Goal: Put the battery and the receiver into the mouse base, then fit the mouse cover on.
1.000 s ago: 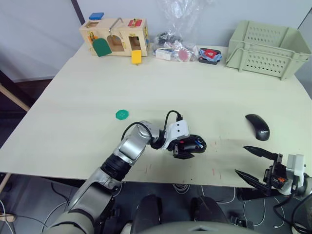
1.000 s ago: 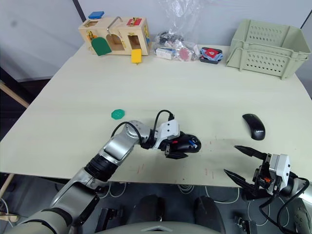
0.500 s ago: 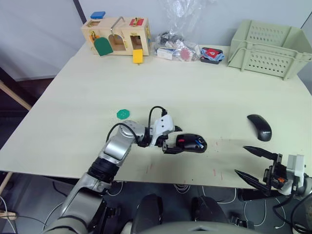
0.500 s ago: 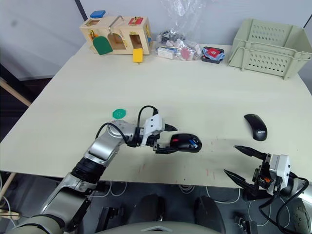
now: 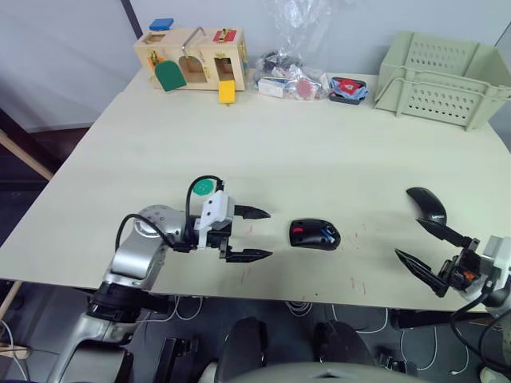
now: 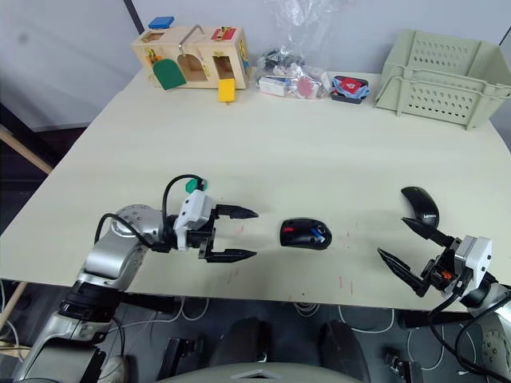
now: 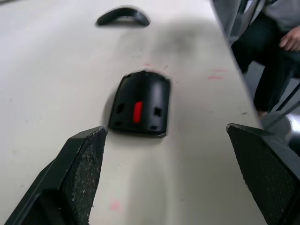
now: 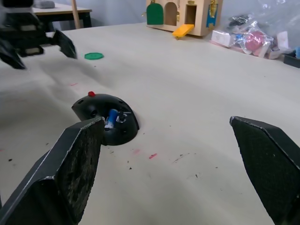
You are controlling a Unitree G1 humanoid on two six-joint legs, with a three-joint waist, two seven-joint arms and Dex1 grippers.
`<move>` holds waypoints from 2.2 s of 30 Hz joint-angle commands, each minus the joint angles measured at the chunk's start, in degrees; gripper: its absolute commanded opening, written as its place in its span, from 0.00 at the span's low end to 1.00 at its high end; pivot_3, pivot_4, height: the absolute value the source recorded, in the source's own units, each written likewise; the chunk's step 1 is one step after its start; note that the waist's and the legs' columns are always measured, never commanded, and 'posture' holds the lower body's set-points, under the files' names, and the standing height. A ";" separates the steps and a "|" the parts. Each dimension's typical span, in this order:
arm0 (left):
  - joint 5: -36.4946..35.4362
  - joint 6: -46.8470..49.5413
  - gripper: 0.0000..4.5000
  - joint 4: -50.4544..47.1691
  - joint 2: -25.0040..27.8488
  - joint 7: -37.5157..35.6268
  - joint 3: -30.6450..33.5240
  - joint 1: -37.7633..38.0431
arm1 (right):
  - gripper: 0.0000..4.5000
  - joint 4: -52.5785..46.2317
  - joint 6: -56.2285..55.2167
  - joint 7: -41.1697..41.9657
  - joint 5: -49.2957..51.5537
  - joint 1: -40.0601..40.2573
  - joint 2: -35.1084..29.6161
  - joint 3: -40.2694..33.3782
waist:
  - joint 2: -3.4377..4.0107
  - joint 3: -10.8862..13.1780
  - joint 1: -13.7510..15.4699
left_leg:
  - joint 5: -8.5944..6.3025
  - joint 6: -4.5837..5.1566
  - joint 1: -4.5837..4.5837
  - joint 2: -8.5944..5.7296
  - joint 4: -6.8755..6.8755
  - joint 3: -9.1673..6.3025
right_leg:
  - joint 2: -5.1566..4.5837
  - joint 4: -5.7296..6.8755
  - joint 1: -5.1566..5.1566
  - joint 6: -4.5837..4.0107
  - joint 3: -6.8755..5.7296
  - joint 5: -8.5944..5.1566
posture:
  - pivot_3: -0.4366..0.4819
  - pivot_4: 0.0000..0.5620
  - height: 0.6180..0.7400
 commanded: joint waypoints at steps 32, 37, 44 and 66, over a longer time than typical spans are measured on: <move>-8.72 -0.07 0.97 -8.28 7.19 -0.74 9.84 3.42 | 1.00 -5.12 44.98 -37.06 -8.08 -13.04 -4.92 -4.31 | 0.21 0.15 -0.06 | 0.00 0.00 -0.10 -0.05 -0.09 0.21 | 0.09 -0.02 -0.22 0.02 0.08 0.01 | 0.48 0.27 1.00; -8.67 0.02 0.97 -8.12 7.07 -1.13 9.62 3.02 | 1.00 -5.58 49.48 -38.04 -7.48 -14.88 -5.63 -4.78 | 0.21 0.15 -0.07 | 0.00 0.00 -0.10 -0.05 -0.09 0.23 | 0.10 -0.02 -0.23 0.03 0.09 0.01 | 0.48 0.27 1.00; -8.56 0.01 1.00 -8.33 6.82 -0.96 9.27 3.14 | 0.81 -4.90 50.81 -37.16 -8.15 -15.85 -6.41 -4.72 | 0.20 0.15 -0.05 | 0.00 0.00 -0.11 -0.06 -0.11 0.24 | 0.11 -0.03 -0.24 0.03 0.10 0.01 | 0.48 0.27 1.00; -8.31 -0.75 1.00 -8.16 6.40 -0.72 9.28 4.18 | 0.81 -1.07 50.35 -35.12 -10.93 -17.14 -6.76 -2.90 | 0.19 0.16 -0.06 | 0.00 0.00 -0.11 -0.05 -0.11 0.26 | 0.13 -0.02 -0.27 0.03 0.14 0.01 | 0.48 0.27 1.00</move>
